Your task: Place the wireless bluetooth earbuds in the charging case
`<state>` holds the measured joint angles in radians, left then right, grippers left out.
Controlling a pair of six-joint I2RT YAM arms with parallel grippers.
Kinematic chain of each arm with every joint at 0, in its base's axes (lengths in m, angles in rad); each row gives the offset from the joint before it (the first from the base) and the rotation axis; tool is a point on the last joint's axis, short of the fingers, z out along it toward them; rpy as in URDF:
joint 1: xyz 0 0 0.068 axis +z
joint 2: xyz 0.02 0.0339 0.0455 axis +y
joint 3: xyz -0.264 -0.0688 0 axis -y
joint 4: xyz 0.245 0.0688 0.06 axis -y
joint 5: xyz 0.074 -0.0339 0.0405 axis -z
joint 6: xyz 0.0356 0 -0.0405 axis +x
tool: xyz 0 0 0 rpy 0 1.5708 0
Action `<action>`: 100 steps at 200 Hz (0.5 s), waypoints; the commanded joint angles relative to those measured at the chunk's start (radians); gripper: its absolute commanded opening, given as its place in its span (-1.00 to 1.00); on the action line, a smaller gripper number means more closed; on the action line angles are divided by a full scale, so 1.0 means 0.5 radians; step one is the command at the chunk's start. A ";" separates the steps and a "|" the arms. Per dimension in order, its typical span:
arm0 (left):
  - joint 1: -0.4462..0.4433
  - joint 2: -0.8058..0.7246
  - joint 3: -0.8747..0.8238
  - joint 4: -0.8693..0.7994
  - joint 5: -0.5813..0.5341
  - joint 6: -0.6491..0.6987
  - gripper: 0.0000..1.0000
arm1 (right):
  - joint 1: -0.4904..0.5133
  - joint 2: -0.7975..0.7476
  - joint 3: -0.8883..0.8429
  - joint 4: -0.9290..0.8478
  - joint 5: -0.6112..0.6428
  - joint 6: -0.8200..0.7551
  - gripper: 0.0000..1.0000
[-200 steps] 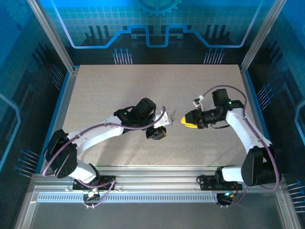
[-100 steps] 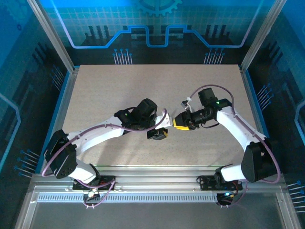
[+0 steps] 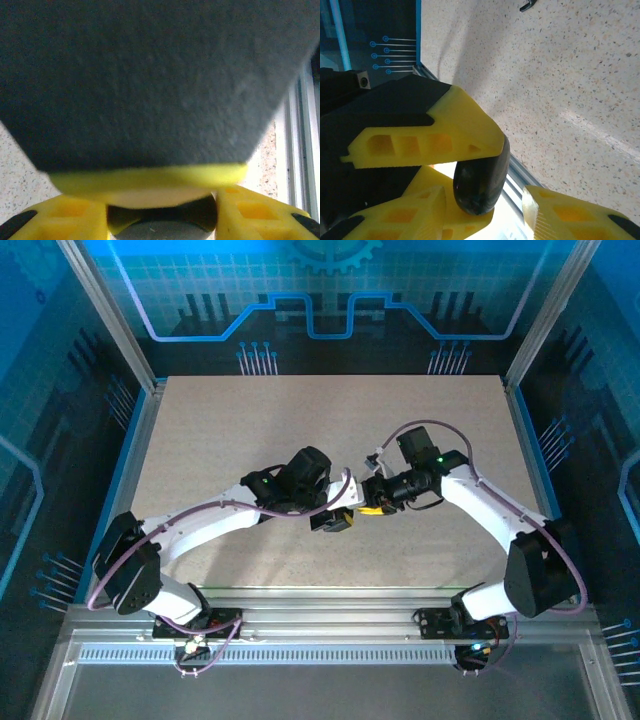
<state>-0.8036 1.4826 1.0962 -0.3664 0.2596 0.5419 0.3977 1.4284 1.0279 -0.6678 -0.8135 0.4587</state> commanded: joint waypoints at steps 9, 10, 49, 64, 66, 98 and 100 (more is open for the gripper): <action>-0.014 -0.043 0.020 0.045 -0.012 -0.001 -0.37 | 0.068 0.053 -0.025 0.057 0.001 0.061 -0.11; -0.014 -0.044 0.020 0.047 -0.012 -0.002 -0.37 | 0.067 0.055 -0.026 0.058 0.000 0.061 -0.12; -0.013 -0.036 0.016 0.052 -0.049 -0.016 -0.37 | 0.090 0.074 -0.034 0.078 -0.062 0.067 -0.16; -0.013 -0.032 0.016 0.062 -0.055 -0.027 -0.37 | 0.094 0.084 -0.043 0.077 -0.109 0.058 -0.17; -0.013 -0.030 0.017 0.063 -0.056 -0.028 -0.37 | 0.094 0.086 -0.043 0.076 -0.115 0.058 -0.17; -0.014 -0.022 0.026 0.083 -0.067 -0.040 -0.38 | 0.097 0.099 -0.050 0.067 -0.152 0.031 -0.33; -0.015 -0.023 0.028 0.083 -0.069 -0.041 -0.38 | 0.096 0.100 -0.048 0.066 -0.152 0.031 -0.34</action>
<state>-0.8036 1.4826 1.0962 -0.3542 0.2352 0.5301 0.4328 1.4662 1.0142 -0.6327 -0.8486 0.4797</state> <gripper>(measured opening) 0.447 0.360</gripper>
